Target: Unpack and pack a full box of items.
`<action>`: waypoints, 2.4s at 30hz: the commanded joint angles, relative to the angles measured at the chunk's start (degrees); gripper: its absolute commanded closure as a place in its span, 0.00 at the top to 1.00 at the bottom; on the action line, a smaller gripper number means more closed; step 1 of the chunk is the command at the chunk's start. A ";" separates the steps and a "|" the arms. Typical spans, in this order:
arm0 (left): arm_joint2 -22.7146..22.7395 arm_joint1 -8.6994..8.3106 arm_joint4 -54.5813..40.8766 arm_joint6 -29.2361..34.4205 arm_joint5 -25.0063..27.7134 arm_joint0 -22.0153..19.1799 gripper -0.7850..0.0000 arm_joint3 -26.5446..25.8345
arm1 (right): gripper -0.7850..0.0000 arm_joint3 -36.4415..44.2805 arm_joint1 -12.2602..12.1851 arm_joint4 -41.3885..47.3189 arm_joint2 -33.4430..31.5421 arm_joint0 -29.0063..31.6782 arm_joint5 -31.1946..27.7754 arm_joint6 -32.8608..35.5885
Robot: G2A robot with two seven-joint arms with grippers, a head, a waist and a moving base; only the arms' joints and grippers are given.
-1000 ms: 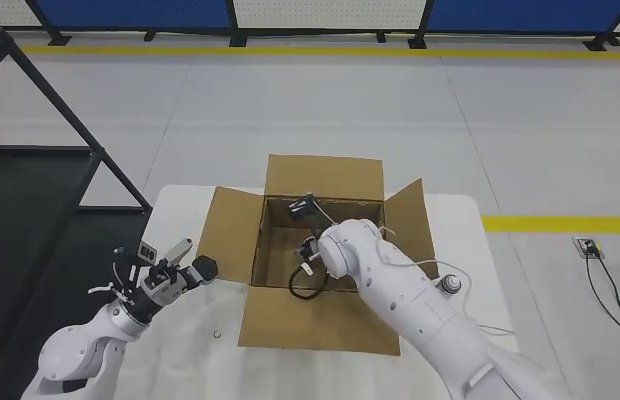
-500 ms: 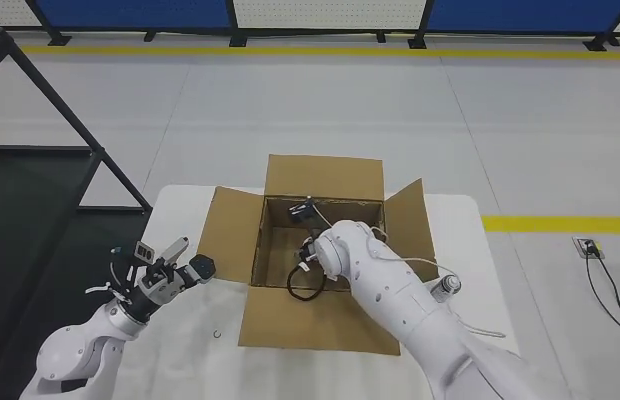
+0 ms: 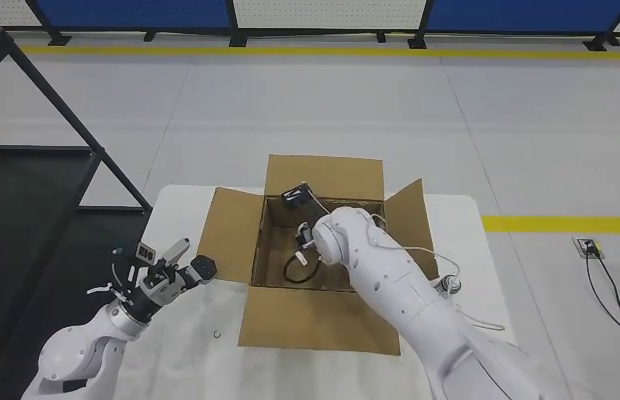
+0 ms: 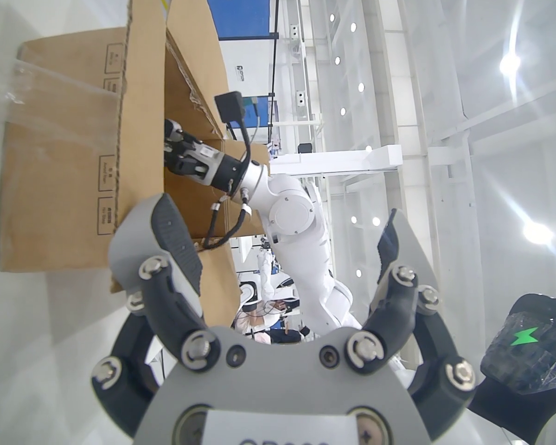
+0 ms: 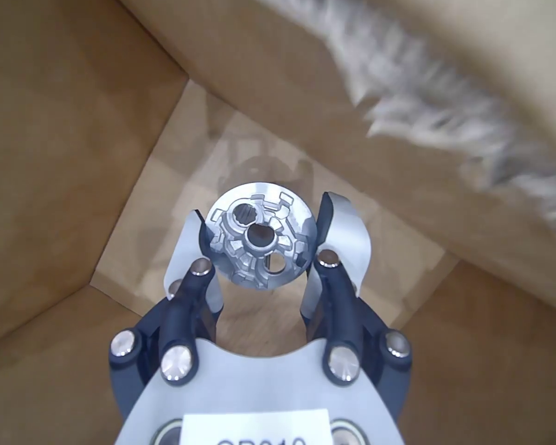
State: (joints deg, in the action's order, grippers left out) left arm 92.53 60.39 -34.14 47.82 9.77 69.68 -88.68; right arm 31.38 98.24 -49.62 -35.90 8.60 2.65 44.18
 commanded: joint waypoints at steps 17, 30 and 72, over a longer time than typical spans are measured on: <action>-1.64 -0.03 1.39 0.69 -0.13 0.22 1.00 -1.29 | 0.00 76.97 -15.26 -31.24 -26.28 32.93 0.95 25.87; -3.31 -0.04 3.09 1.16 -0.47 0.02 1.00 -2.31 | 0.00 101.34 -17.46 -38.74 -53.64 51.92 9.93 26.46; -6.52 0.08 4.87 -0.54 -1.69 -2.41 1.00 -2.12 | 0.31 65.28 -20.52 -28.77 -63.70 56.96 0.24 25.17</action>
State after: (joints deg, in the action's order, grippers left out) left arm 86.03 60.47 -29.27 47.31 8.10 67.31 -90.79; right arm 96.94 77.77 -78.40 -99.65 65.66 2.85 69.33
